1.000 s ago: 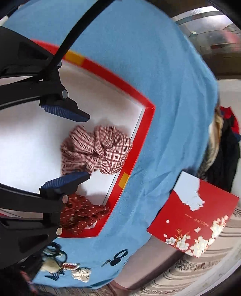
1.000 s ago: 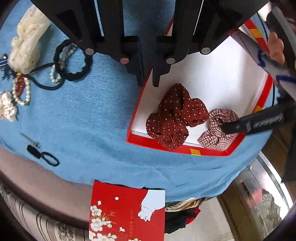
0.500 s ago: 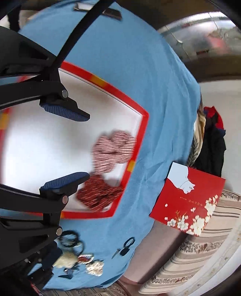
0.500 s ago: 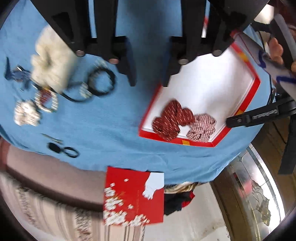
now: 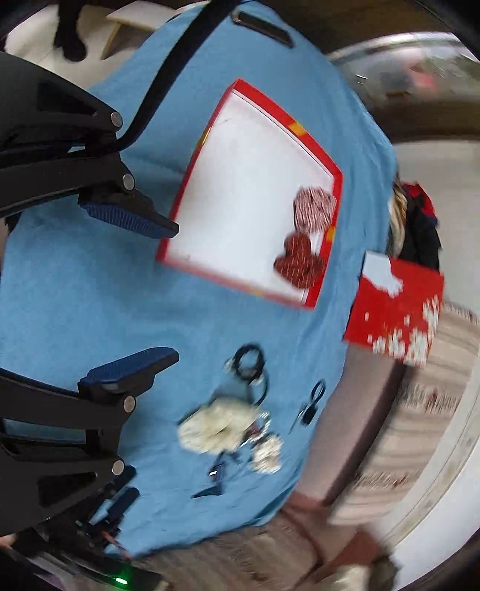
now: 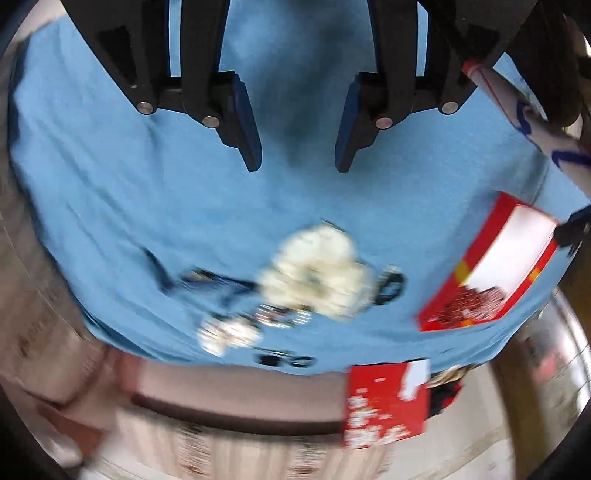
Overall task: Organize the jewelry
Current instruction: 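Move both grippers back toward the remaining scrunchies on the cloth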
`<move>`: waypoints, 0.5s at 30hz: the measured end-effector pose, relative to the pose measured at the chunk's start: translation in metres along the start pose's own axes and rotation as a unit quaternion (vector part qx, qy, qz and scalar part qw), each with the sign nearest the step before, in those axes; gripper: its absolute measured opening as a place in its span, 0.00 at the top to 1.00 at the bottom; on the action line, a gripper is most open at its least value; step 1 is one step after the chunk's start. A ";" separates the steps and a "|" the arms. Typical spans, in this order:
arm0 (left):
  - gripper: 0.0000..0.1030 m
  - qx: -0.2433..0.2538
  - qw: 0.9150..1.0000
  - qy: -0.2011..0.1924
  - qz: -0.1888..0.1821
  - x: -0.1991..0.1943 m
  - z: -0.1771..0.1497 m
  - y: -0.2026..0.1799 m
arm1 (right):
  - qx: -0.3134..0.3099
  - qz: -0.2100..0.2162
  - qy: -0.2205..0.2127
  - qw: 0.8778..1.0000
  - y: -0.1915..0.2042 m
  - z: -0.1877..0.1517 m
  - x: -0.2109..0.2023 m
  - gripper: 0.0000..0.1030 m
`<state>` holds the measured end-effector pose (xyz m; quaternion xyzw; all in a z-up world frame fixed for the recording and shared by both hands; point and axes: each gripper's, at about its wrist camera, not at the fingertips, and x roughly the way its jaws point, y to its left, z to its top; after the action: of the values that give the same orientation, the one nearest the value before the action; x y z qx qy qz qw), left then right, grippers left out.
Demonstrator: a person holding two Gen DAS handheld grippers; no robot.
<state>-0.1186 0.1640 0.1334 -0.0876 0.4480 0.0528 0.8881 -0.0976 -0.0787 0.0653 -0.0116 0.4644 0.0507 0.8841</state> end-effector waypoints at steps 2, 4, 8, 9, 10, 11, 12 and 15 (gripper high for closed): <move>0.41 0.026 1.000 0.000 0.005 -0.003 -0.010 -0.016 | 0.023 -0.005 0.001 1.000 -0.018 -0.011 -0.004 0.56; 0.41 0.042 0.999 0.002 0.005 -0.007 -0.019 -0.028 | 0.036 -0.008 0.002 0.999 -0.029 -0.019 -0.006 0.56; 0.41 0.079 0.997 0.001 0.013 -0.014 -0.032 -0.048 | 0.059 -0.008 0.003 0.998 -0.045 -0.030 -0.008 0.56; 0.41 0.082 0.996 0.000 0.014 -0.014 -0.033 -0.050 | 0.063 -0.007 0.003 0.998 -0.047 -0.031 -0.008 0.56; 0.41 0.084 0.996 -0.001 0.014 -0.015 -0.034 -0.052 | 0.065 -0.006 0.003 0.998 -0.048 -0.033 -0.008 0.56; 0.41 0.085 0.996 -0.001 0.012 -0.016 -0.035 -0.054 | 0.065 -0.006 0.002 0.998 -0.047 -0.035 -0.008 0.56; 0.41 0.085 0.996 0.000 0.011 -0.017 -0.035 -0.056 | 0.065 -0.006 0.001 0.998 -0.048 -0.036 -0.009 0.56; 0.41 0.089 0.996 0.001 0.011 -0.019 -0.038 -0.060 | 0.064 -0.005 -0.002 0.998 -0.049 -0.038 -0.009 0.56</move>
<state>-0.1492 0.0974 0.1330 -0.0036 0.4525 0.0227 0.8914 -0.1290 -0.1306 0.0497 0.0428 0.4648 0.0160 0.8842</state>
